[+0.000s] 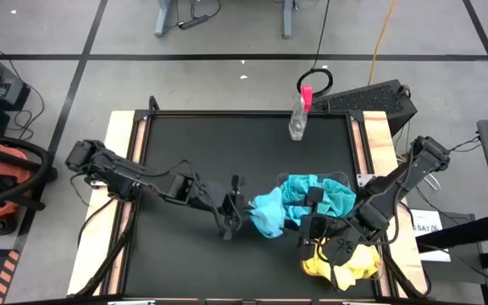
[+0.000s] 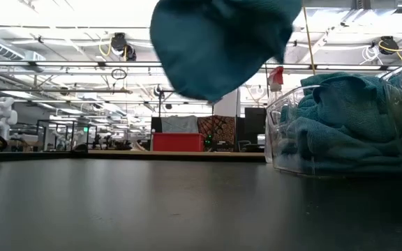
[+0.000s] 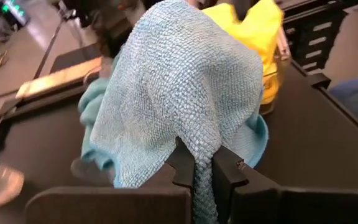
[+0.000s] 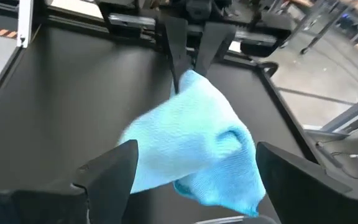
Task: Sort microfiber towel by color & place in baskets
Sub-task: Put the blue towel into the top transparent bin
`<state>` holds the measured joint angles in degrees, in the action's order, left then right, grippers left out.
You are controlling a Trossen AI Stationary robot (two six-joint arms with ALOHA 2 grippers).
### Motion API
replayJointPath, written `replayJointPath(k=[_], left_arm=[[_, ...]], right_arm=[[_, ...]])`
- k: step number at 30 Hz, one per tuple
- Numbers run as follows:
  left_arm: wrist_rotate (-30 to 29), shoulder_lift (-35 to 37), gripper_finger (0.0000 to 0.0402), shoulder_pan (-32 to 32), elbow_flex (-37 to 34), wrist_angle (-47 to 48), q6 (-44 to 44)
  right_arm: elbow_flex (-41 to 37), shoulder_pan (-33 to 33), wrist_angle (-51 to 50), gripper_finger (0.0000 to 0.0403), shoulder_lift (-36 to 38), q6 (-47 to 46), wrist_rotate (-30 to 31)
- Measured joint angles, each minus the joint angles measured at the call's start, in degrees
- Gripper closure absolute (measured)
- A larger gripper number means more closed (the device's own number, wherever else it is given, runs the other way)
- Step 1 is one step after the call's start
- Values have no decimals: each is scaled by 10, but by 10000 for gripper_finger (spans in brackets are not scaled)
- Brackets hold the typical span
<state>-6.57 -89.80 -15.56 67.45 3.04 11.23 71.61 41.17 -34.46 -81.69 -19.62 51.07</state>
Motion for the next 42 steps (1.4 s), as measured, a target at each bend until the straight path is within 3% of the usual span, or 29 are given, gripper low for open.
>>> replayJointPath(k=[11,22,29,35,39,42], left_arm=[[28,-55,384,-38,95,0,73],[77,-70,384,-36,104,-51,97],[111,-76,384,-37,103,-84,122],[107,-75,378,-39,103,-86,121],[70,-76,333,-41,103,-85,118],[42,-80,274,-41,103,-79,115]], right_arm=[[0,-7,5,85,-44,15,-20],[0,-10,99,105,-48,104,-35],[0,-30,103,181,-48,99,-65],[0,-32,101,285,-48,107,-66],[0,-32,95,368,-48,118,-62],[0,-29,88,390,-48,123,-57]])
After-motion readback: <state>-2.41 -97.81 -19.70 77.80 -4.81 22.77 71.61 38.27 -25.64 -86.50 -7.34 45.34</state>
